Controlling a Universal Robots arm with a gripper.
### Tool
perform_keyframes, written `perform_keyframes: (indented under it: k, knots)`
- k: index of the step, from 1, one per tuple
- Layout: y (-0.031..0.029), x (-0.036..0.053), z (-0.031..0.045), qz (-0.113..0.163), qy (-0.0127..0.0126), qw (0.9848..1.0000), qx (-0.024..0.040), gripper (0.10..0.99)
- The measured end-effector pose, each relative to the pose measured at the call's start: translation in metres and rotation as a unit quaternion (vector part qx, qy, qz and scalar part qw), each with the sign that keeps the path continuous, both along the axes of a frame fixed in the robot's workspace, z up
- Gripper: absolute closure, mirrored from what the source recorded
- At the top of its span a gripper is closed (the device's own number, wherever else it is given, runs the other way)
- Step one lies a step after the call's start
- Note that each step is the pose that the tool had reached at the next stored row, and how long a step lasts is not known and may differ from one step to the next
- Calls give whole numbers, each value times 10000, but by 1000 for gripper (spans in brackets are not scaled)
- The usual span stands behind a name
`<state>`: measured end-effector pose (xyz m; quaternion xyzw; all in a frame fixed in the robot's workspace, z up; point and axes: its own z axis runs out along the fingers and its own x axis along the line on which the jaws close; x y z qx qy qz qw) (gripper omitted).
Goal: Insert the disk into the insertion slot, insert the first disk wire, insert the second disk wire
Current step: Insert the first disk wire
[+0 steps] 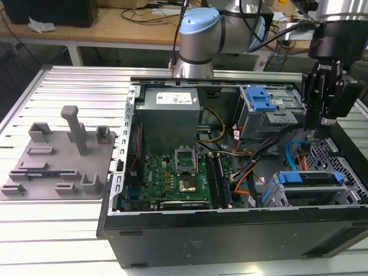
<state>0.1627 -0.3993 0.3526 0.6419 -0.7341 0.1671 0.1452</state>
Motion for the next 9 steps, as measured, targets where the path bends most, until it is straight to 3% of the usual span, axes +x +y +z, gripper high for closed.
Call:
perform_keyframes:
  k: [3, 6, 9]
  knots:
    - [2, 10, -45, -8, 0, 10000, -12, 596]
    - [8, 18, -61, -10, 0, 10000, -17, 792]
    - [12, 20, -75, -12, 0, 10000, -21, 792]
